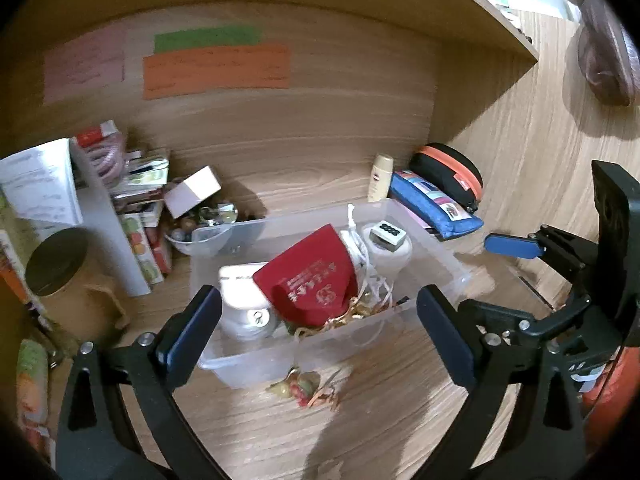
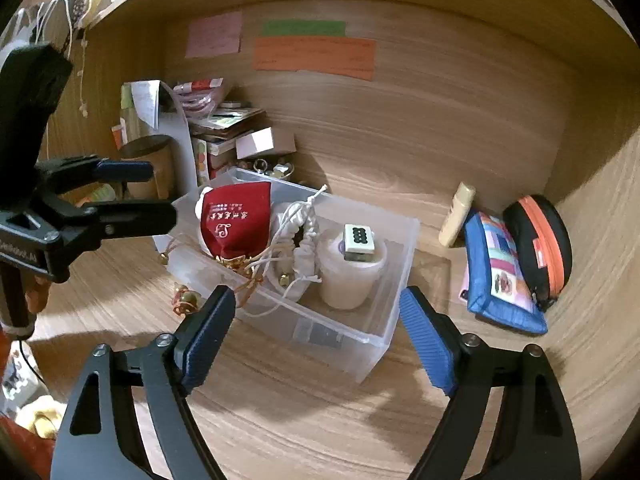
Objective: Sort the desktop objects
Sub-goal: 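Withdraw both grippers and move the left gripper to the small white figurine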
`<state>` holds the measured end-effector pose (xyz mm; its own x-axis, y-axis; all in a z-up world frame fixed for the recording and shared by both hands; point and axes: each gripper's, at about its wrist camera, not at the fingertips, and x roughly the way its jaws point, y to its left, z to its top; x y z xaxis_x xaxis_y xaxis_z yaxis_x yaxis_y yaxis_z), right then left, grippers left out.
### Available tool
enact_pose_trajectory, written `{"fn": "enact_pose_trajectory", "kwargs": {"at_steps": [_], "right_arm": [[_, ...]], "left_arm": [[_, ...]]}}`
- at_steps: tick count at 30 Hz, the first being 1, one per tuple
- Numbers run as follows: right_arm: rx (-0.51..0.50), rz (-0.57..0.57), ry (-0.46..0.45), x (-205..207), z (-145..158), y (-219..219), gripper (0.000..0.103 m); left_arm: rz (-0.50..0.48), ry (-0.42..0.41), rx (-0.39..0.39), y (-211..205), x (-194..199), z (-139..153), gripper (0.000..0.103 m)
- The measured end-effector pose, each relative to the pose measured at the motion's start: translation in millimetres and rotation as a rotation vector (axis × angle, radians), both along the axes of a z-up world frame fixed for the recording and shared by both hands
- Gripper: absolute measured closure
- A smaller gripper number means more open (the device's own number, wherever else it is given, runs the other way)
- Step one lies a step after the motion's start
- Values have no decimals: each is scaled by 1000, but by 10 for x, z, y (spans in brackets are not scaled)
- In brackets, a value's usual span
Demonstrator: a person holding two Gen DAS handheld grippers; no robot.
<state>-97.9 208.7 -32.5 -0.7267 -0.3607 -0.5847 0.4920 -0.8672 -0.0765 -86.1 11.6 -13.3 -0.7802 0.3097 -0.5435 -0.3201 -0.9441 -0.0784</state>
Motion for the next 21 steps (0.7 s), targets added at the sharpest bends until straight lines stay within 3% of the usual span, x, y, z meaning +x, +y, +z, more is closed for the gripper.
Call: {"fn": "enact_pose_trajectory", "kwargs": {"at_steps": [10,21], "right_arm": [[-57,-18,-23,131,-33,75,14],[-37,8,-65,290,-241,-31,14]], "left_arm": [[34,-17,-60,-95,300,-201,2],[52,-169,-32,-202,511,-691,2]]}}
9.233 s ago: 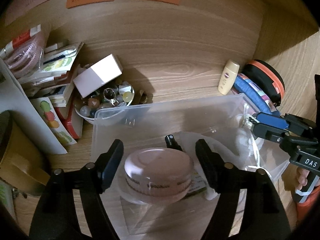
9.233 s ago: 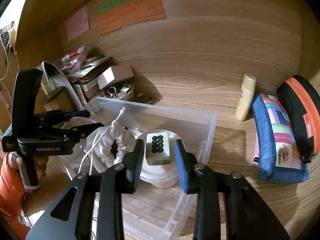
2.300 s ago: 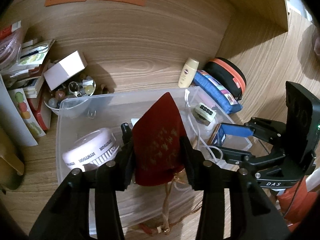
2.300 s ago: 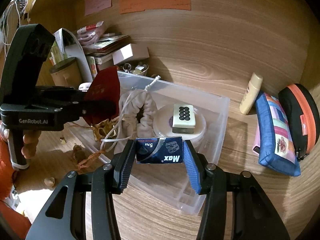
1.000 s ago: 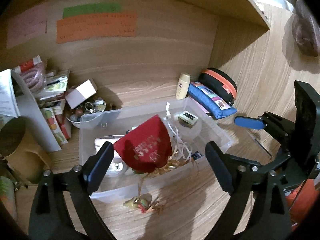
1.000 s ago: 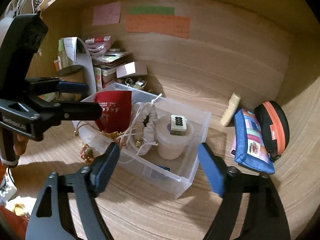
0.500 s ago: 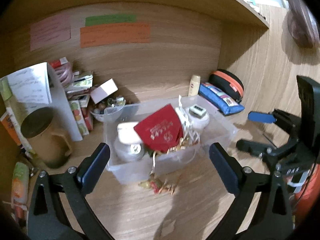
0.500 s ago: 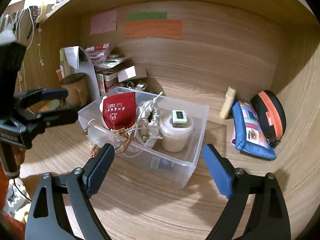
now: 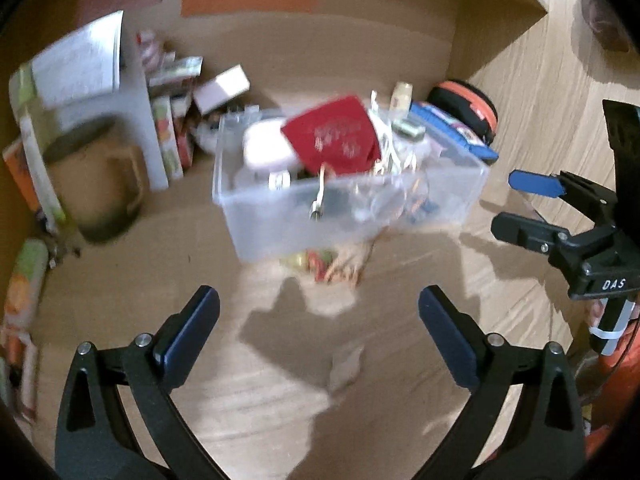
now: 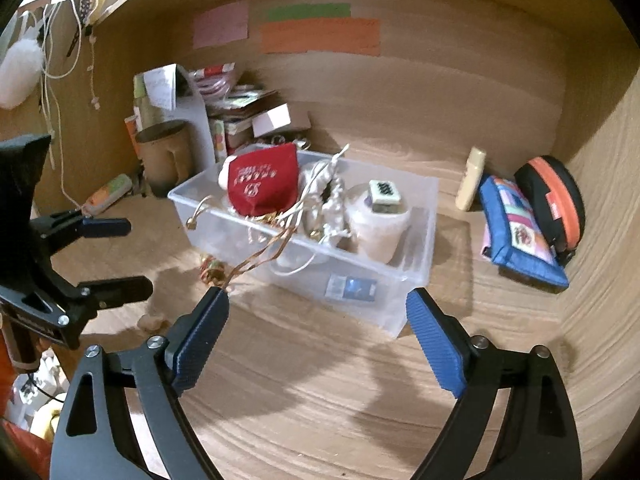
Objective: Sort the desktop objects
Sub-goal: 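Withdraw both grippers and move the left gripper to the small white figurine, then close the left gripper on the white figurine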
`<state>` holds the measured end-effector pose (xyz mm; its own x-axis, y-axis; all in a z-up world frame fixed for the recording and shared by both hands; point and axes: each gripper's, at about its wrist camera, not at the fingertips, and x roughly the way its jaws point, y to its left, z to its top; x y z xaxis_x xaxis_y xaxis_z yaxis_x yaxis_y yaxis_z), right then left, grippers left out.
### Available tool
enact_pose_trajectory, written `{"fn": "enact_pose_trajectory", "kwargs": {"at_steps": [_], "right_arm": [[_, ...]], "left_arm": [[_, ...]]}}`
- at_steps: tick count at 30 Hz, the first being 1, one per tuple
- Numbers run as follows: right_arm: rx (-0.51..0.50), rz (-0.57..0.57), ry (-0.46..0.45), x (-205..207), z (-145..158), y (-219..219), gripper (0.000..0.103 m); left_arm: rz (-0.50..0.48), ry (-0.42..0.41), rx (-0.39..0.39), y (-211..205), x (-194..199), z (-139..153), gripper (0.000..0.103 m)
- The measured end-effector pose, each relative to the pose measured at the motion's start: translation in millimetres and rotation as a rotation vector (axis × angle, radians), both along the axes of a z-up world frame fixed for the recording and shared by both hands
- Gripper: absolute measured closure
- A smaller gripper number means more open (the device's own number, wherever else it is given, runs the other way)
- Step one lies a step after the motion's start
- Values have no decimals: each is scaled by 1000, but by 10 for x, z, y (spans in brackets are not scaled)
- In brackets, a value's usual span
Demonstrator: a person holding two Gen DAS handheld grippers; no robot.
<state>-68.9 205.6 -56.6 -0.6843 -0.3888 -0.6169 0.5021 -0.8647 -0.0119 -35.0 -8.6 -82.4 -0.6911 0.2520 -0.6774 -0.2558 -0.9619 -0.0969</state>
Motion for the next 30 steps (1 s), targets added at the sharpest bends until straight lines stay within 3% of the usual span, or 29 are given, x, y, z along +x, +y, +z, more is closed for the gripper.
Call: {"fn": "enact_pose_trajectory", "kwargs": {"at_steps": [6,7,10,11,17,21,25,30], "right_arm": [[19,21,-42,10,-173,-133,14],[22,26,-50,7,-207,-161,14],[35,37,-61,11,-274,-240,14],[38,36,-64,8,-294,-258,14],[17,54,-73,44,-312,-349,14],[31,59,-76,42,-336,-397,14],[38,66,-105,-23,-393,-445,14],[30,86,-132,-79,-438,-526,14]], "left_arm": [[-14,21,-77,84,195,-121,2],[-22,29,-88,107,234,-137,5],[-60,10,-95,168,273,-188,31],[-70,-3,-89,180,270,-209,33],[-87,-33,-73,183,214,-272,42],[-72,-57,-56,153,171,-309,42],[-82,-76,-45,155,144,-345,53],[-95,-87,-48,167,148,-378,59]]}}
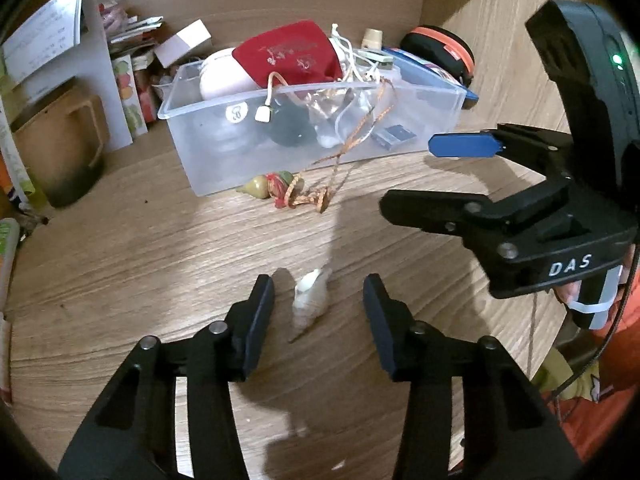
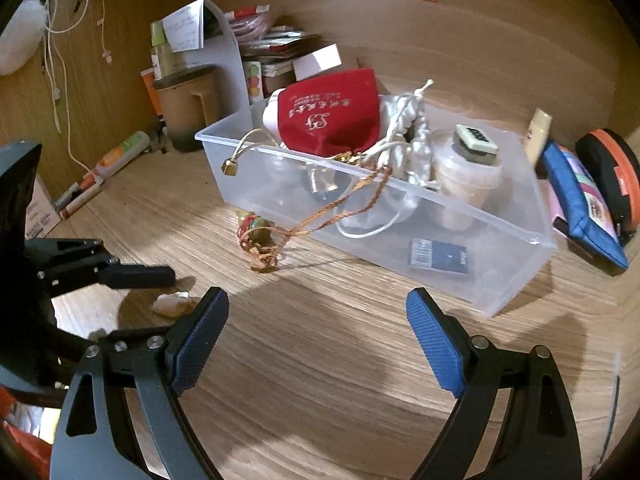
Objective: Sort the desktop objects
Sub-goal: 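Close the left gripper on the white figurine, then grasp the green gourd ornament with the right gripper while the left holds the figurine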
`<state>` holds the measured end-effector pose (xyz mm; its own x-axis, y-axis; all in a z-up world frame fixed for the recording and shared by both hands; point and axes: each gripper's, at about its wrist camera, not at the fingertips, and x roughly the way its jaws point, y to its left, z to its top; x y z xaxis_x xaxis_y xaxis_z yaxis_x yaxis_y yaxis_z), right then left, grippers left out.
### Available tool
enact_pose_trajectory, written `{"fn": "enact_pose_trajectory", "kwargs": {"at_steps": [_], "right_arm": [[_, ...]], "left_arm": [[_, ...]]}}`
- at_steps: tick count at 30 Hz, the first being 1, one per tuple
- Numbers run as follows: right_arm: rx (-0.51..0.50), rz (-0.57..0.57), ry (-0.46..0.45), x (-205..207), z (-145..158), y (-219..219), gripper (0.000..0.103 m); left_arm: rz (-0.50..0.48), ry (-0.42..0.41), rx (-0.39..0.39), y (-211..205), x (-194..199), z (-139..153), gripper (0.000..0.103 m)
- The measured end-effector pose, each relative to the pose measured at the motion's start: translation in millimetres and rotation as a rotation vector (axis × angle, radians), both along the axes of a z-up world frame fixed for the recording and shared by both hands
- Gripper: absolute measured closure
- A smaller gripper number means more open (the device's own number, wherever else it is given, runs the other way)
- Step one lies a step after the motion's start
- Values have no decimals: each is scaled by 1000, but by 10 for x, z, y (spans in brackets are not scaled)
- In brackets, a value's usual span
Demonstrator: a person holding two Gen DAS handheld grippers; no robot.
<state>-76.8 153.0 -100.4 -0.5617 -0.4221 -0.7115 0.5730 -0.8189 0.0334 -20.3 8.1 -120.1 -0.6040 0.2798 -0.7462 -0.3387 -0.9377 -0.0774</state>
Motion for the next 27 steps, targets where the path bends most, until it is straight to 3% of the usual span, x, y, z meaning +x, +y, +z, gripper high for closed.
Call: {"fn": "enact_pose_trajectory", "kwargs": {"at_steps": [2,6,10,16,21,27], "right_arm": [[2,3,2,-14,-7,-32,14],[-4,23,-20,-46,-32,-103,14],[-7,40,-53,-105,-74,-194,14],[-17,55,-95,-237,-135,-360,16],[-9,70,-127,-319,-187,-530,30],[6,55,-143,-385,-237,-689,34]], "left_arm": [[-5,-4,14,-10,-8,5,66],[-11,-6,25,-26,-22,7,68],[-23,-2,27,-39,-17,3,86],[-30,13,20,-93,44,-2,86],[-11,23,36,-243,89,12,86],[29,53,68,-505,147,80,86]]}}
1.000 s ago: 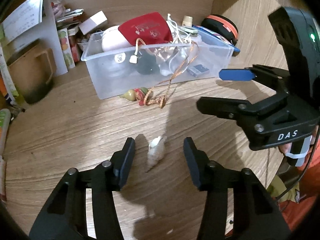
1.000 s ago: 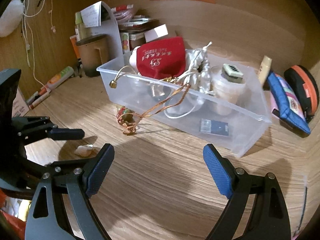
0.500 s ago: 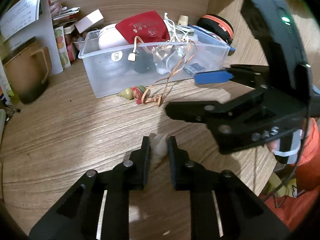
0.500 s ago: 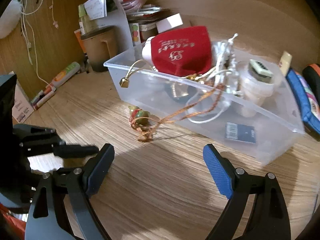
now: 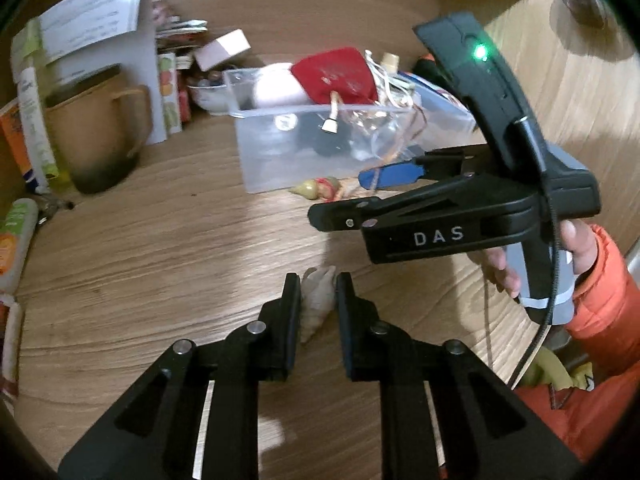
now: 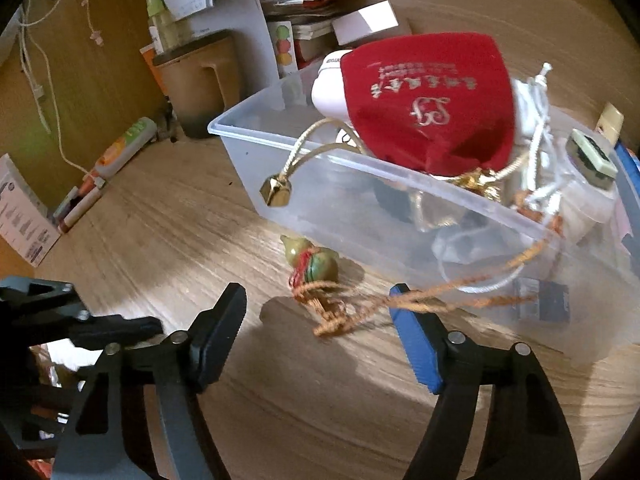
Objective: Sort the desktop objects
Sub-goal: 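Grasp the green gourd ornament with the right gripper while the left holds the figurine, then carry the figurine and gourd ornament over the clear box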
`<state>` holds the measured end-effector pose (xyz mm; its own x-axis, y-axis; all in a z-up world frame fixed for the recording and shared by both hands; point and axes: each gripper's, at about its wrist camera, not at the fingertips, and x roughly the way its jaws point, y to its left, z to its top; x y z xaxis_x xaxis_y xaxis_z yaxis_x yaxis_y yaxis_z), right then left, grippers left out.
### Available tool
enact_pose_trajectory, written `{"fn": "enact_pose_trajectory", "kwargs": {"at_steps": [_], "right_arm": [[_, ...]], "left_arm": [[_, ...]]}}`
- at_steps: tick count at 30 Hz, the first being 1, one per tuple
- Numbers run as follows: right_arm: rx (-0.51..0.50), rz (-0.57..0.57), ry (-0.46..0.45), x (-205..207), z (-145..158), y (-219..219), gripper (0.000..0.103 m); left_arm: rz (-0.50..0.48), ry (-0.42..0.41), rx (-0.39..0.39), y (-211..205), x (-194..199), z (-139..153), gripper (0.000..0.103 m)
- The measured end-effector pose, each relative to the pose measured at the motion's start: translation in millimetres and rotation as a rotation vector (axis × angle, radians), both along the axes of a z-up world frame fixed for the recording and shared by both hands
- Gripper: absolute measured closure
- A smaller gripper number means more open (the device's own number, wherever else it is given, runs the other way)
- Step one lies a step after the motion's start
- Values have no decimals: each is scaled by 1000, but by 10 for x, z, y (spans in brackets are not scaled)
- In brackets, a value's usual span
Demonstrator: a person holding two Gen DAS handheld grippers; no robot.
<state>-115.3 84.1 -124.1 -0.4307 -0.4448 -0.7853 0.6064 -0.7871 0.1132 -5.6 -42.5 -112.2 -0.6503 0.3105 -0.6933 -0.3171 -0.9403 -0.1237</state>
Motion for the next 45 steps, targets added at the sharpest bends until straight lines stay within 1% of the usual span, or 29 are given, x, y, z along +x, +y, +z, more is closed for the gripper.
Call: {"fn": "enact_pose_trajectory", "kwargs": {"at_steps": [7,8,10,11,12,14,17,20,24,30,34,37,45], "right_arm": [[15,-3,2,-28,7,-188,37],[24,-3,13,-13,-1,-217,42],[56,2,42,23,-11,-283,48],[65,1,52,29,-9,-302,57],[68,-1,56,26,-5,-317,63],[70,-3,60,12,-4,-332,65],[76,3,68,6,-5,-336,75],[75,9,69,7,-2,-323,75],[45,17,64,44,12,-293,75],[8,23,82,171,115,-141,75],[-9,22,114,254,229,21,75],[-21,18,137,286,305,151,75],[-53,-18,193,251,522,467,75]], "left_arm": [[26,-2,28,-209,71,-18,86],[28,-3,32,-223,84,-22,86],[32,-4,39,-266,127,-33,86],[35,-3,40,-280,138,-35,86],[37,-3,43,-296,147,-34,86],[44,-2,50,-329,154,-27,86],[52,5,61,-370,155,-3,86],[61,14,67,-397,138,37,86],[69,30,71,-398,123,103,86],[70,54,68,-342,56,211,86],[63,67,76,-282,-22,301,86],[64,87,68,-228,-96,396,86],[64,130,53,-104,-320,632,86]]}}
